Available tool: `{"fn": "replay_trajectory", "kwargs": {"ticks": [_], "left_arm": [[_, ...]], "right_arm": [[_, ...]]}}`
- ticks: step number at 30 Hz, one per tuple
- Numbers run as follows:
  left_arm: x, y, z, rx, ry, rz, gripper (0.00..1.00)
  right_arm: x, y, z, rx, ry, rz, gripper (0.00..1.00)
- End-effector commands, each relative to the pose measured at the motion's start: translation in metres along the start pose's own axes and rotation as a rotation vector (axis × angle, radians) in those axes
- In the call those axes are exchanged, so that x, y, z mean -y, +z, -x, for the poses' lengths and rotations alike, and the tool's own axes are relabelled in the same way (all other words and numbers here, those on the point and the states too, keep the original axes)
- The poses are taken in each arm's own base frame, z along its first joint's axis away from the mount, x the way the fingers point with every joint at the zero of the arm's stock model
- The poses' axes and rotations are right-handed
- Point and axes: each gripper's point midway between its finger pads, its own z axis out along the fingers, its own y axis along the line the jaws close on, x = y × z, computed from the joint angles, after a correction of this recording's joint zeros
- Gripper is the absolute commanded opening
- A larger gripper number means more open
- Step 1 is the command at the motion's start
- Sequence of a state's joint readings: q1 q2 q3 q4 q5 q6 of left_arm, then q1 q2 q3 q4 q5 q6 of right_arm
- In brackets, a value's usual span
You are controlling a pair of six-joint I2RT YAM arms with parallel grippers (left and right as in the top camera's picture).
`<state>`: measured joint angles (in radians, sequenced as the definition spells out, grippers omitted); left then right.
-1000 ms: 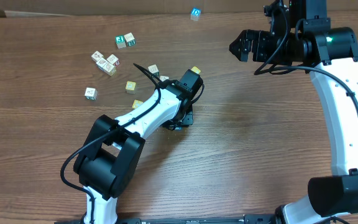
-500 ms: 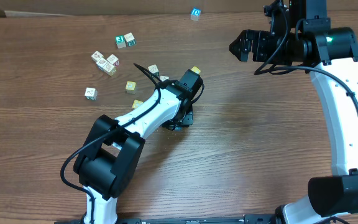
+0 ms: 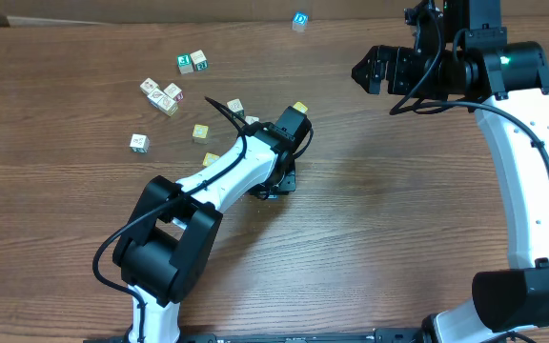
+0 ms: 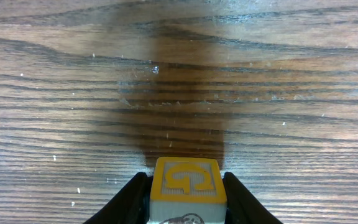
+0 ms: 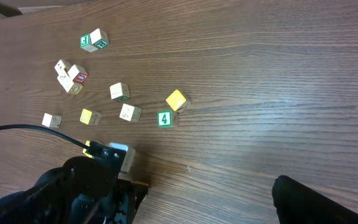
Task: Form a tower
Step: 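Lower the yellow-faced block onto the table center with the left gripper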
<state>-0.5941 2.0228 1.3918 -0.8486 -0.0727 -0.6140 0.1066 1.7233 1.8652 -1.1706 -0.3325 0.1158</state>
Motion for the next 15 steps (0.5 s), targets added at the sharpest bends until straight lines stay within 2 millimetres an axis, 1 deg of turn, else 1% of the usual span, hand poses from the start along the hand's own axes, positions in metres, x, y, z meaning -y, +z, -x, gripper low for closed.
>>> {"fn": "replay_trajectory", "kwargs": {"ticks": [1,8,11,15], "left_arm": [[-0.0040,0.0045,-0.0037,-0.008,0.012,0.021,0.32],[-0.0021,0.0046,-0.0010,0.003,0.010,0.014,0.26],[-0.0014,0.0046,0.0002,0.008,0.010,0.011,0.21],[-0.0014,0.0046,0.0001,0.007,0.010,0.011,0.20]], "right_arm": [[-0.0048,-0.0062,0.0040,0.022,-0.013,0.001,1.00],[-0.0048,-0.0062,0.0040,0.022,-0.013,0.001,1.00],[-0.0048,-0.0062,0.0040,0.022,-0.013,0.001,1.00],[-0.0047,-0.0062,0.0039,0.022,-0.013,0.001,1.00]]}}
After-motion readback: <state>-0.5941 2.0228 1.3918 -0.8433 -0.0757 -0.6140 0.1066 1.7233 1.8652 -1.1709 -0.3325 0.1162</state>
